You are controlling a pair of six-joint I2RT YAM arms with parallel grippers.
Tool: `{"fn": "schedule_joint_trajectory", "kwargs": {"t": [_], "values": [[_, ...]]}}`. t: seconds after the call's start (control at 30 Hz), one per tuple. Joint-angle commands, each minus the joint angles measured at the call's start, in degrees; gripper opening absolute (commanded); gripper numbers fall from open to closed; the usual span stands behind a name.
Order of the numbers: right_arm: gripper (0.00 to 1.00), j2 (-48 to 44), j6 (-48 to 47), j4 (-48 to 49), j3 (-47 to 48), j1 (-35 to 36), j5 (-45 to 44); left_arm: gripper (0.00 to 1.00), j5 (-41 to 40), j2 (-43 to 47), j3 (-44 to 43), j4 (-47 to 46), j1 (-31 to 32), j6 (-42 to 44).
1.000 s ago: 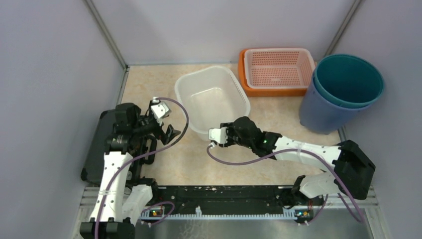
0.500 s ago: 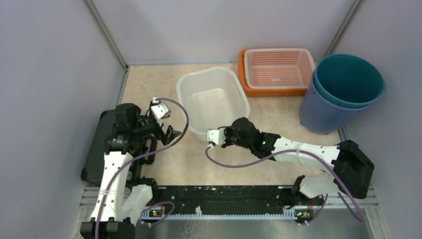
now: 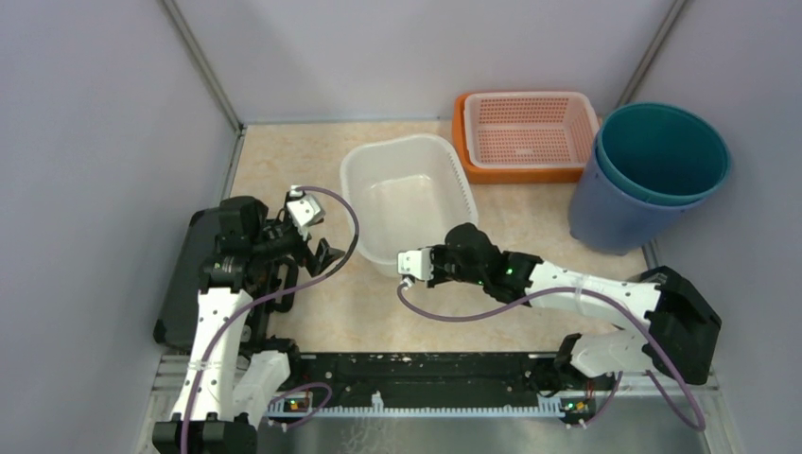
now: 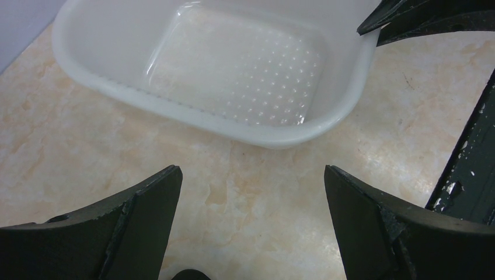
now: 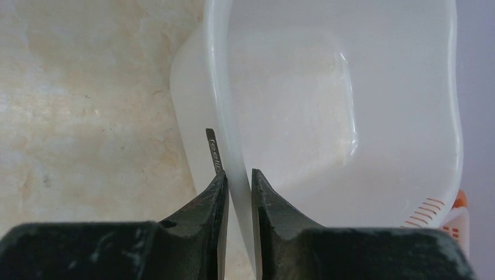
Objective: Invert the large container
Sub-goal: Turn the container upside down at the center of the board.
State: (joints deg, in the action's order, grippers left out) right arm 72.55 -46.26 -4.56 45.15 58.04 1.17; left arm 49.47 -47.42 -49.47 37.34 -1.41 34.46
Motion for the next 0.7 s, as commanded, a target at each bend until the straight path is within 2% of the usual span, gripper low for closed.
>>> {"fn": "schedule_joint_trajectory", "kwargs": {"t": [0.0,0.67], "values": [[0.0,-2.2,3.7,-3.4,3.0,0.8,4.2,0.99,1.5,0.0,-0.4,-0.3,-0.3,0.6],[0.0,-7.5,7.1,-9.9,11.1,0.8,5.2,0.99,1.9,-0.8,-1.1,0.2,-0.3,1.1]]}}
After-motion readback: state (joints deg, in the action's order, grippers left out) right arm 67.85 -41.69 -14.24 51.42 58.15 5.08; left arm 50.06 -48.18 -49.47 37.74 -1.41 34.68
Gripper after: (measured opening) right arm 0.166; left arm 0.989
